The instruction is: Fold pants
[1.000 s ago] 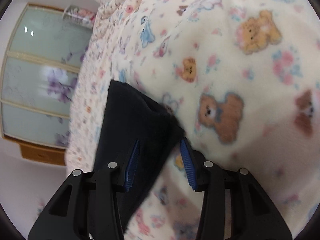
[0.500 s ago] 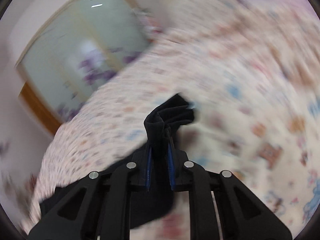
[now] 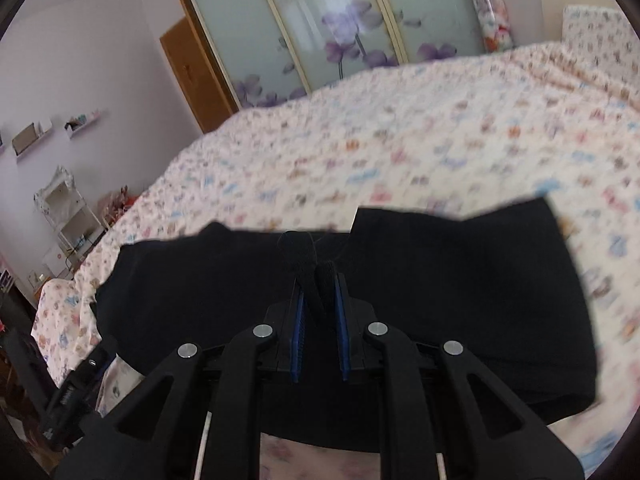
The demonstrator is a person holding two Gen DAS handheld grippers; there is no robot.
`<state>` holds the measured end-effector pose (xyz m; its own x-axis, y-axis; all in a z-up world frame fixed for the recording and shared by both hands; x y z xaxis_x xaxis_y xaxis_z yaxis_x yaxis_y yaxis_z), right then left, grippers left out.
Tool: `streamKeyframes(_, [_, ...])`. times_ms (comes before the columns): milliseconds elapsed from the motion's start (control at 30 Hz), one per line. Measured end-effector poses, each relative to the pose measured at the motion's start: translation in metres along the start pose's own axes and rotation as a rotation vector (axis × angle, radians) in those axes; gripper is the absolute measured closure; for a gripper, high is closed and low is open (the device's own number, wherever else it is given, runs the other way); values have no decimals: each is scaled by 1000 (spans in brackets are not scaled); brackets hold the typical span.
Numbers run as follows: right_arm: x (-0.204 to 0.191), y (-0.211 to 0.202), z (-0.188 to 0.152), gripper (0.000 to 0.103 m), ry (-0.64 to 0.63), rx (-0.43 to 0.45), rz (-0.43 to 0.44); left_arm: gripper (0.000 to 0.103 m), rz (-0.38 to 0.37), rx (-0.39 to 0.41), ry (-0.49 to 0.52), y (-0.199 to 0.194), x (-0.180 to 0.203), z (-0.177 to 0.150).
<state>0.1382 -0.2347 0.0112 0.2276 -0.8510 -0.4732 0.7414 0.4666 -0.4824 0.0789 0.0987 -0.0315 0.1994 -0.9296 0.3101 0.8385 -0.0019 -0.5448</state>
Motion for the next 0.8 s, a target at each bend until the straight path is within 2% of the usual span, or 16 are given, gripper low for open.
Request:
streamKeyframes(133, [-22, -8, 20, 89, -20, 98, 27, 2, -1, -6, 0, 0, 2, 0])
streamKeyframes(200, [-42, -12, 28, 89, -60, 167, 86, 2, 0, -5, 4, 0, 4, 0])
streamKeyframes(233, [-52, -9, 26, 89, -89, 170, 103, 2, 0, -5, 6, 0, 4, 0])
streamKeyframes(267, [-65, 0, 20, 89, -143, 136, 112, 2, 0, -5, 5, -1, 4, 0])
streamKeyframes(433, [-71, 70, -41, 89, -249, -237, 41, 2, -6, -10, -4, -1, 3, 0])
streamKeyframes(500, [-66, 78, -58, 88, -268, -301, 36, 2, -9, -12, -5, -1, 2, 1])
streamKeyframes(567, [-63, 77, -61, 86, -249, -338, 44, 2, -13, -16, -7, -1, 2, 1])
streamKeyframes(633, [-65, 73, -59, 79, -245, -364, 61, 2, -15, -25, -10, 1, 1, 1])
streamKeyframes(700, [-68, 67, -54, 73, -252, -348, 76, 2, -16, -35, -19, 2, -1, 1])
streamKeyframes(800, [-71, 61, -50, 41, -215, -281, 136, 2, -14, -45, -22, 4, -2, 1])
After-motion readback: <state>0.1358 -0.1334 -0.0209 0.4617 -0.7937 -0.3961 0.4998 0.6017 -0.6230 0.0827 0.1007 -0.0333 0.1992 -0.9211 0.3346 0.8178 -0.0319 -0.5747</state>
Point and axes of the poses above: each gripper's, at about its wrist camera, not at the fingertips, and y roughly the way its jaws point, x to its right, z to its top, the point moved 4 cm from there along y, roughly the way its jaws point, and after that the axes turned 13 degrees about z, right-handed, at the moved point
